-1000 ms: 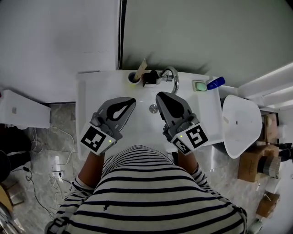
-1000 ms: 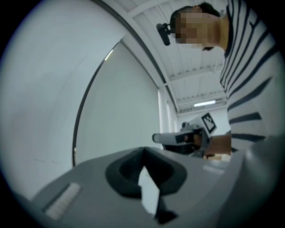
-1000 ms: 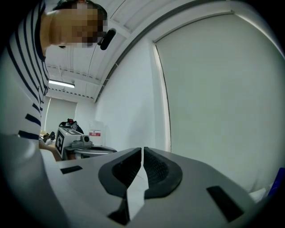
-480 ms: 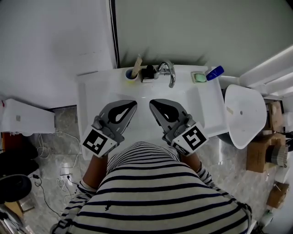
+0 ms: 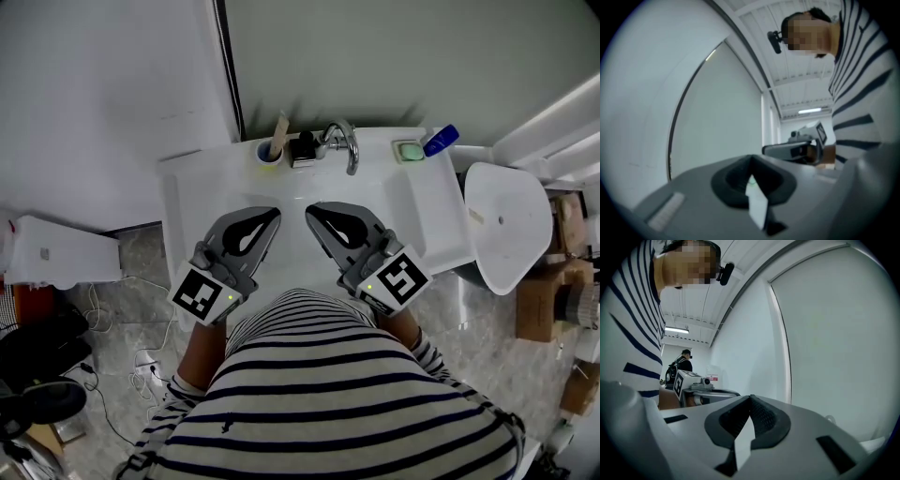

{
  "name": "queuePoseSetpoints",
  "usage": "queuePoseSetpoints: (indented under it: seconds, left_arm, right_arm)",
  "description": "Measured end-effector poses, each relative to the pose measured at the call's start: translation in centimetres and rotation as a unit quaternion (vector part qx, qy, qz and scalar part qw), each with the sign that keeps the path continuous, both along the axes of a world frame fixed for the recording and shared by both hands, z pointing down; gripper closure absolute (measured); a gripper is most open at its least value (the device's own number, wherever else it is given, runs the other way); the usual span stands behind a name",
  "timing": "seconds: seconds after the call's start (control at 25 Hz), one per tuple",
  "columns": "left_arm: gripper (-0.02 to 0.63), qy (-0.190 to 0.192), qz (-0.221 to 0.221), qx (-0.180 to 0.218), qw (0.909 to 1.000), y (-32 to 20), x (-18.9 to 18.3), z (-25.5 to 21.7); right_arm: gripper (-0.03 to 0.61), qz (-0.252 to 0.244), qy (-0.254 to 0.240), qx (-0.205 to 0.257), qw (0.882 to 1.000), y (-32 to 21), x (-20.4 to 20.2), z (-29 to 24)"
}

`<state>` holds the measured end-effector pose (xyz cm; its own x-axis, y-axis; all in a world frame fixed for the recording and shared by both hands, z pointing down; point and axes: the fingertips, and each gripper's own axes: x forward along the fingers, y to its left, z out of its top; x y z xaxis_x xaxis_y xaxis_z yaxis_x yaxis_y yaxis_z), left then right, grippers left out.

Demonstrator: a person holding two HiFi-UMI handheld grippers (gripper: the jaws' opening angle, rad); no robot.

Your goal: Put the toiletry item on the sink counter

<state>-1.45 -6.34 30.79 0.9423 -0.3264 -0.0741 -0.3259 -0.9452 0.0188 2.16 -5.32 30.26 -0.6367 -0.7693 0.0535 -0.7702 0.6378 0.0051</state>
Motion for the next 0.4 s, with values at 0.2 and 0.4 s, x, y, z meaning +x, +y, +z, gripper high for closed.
queuePoseSetpoints:
  seconds: [0.2,0.4]
  left_arm:
    - [0.607,0.000,0.005,-0.001,1.0000,0.07,0.03,-0.04]
    - [0.607,-0.002,0.010,-0.005,0.9999,0.12,0.22,0.07]
  right_arm:
    - [0.569,-0.001,0.002,-0.001,1.000,-0.06,-0.16,-0.02]
    - [0.570,-0.003,0.005,-0.004,1.000,-0.07,-0.20,0.04]
